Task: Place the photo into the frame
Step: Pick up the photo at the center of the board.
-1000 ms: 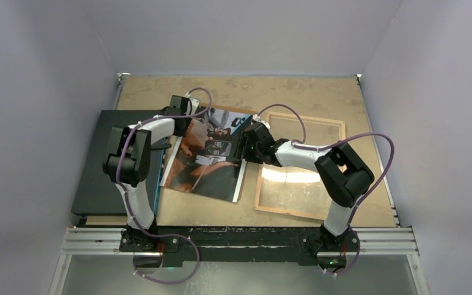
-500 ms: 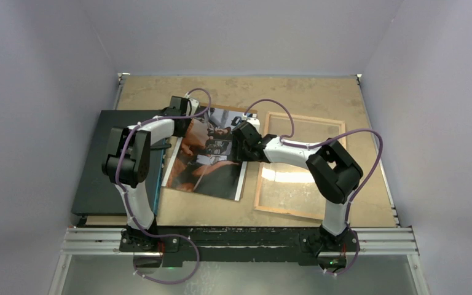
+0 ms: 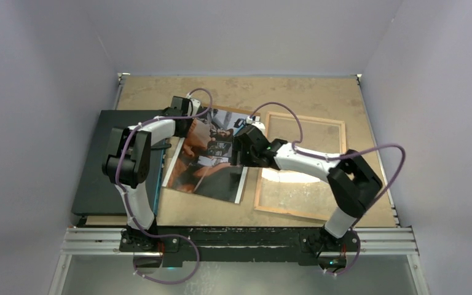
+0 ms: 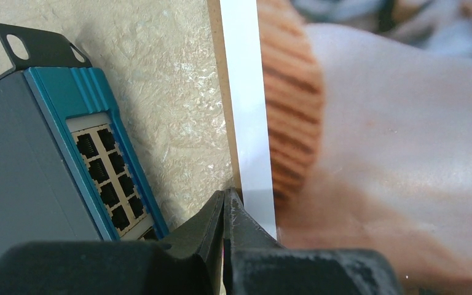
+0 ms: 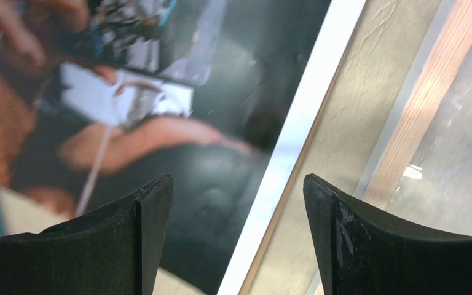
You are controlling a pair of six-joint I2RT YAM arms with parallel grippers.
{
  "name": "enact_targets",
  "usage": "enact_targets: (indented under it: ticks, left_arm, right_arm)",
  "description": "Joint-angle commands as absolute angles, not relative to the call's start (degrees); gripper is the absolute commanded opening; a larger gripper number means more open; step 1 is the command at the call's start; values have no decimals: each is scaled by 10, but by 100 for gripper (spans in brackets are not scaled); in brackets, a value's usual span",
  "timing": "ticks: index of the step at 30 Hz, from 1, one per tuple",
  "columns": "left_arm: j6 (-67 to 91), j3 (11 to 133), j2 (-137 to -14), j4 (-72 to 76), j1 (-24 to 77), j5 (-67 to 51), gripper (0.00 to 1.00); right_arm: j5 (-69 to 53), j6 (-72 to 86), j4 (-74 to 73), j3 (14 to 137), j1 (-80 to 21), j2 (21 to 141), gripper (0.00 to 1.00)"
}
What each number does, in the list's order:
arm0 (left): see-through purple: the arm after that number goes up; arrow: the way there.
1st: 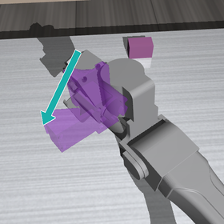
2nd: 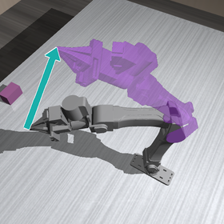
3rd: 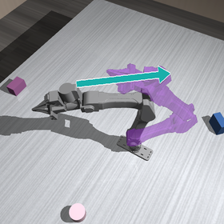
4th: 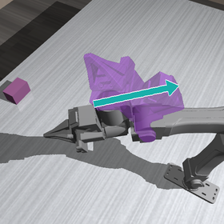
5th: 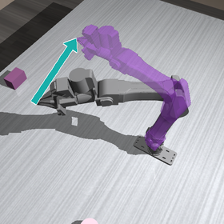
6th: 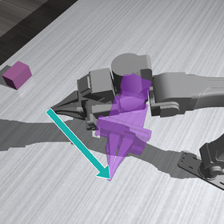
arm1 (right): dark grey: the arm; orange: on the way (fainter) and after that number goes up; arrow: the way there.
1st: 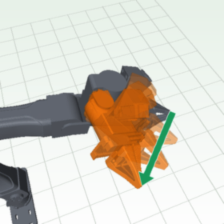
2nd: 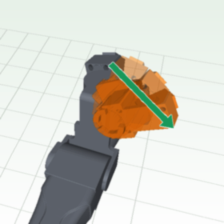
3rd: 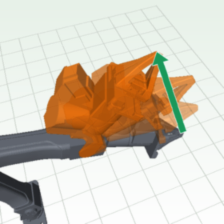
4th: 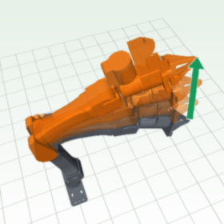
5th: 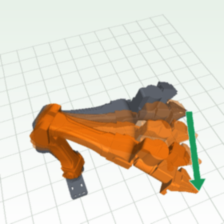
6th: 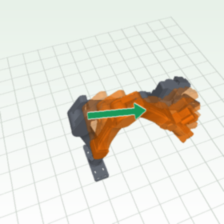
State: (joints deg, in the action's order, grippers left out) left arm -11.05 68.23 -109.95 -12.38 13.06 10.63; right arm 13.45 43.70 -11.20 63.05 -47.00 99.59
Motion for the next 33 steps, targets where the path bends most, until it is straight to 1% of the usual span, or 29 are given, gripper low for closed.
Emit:
enact_targets:
  ticks: [1, 7, 13, 19, 25, 33]
  left_arm:
    - [-94, 671, -1090, -152, 137, 78, 0]
    - [-94, 671, -1089, -153, 137, 78, 0]
    - [-93, 673, -1088, -155, 137, 75, 0]
    - [-87, 669, -1089, -154, 137, 70, 0]
    - [-87, 670, -1090, -153, 137, 71, 0]
    - [-85, 672, -1086, -157, 137, 67, 0]
  right_arm:
    - [16, 492, -88, 581, -481, 909, 80]
    - [-86, 533, -100, 511, -495, 841, 81]
    - [-125, 548, -107, 484, -519, 838, 80]
    - [-114, 558, -83, 483, -548, 887, 77]
    - [-99, 568, -61, 474, -549, 909, 73]
    - [-110, 577, -51, 457, -550, 909, 71]
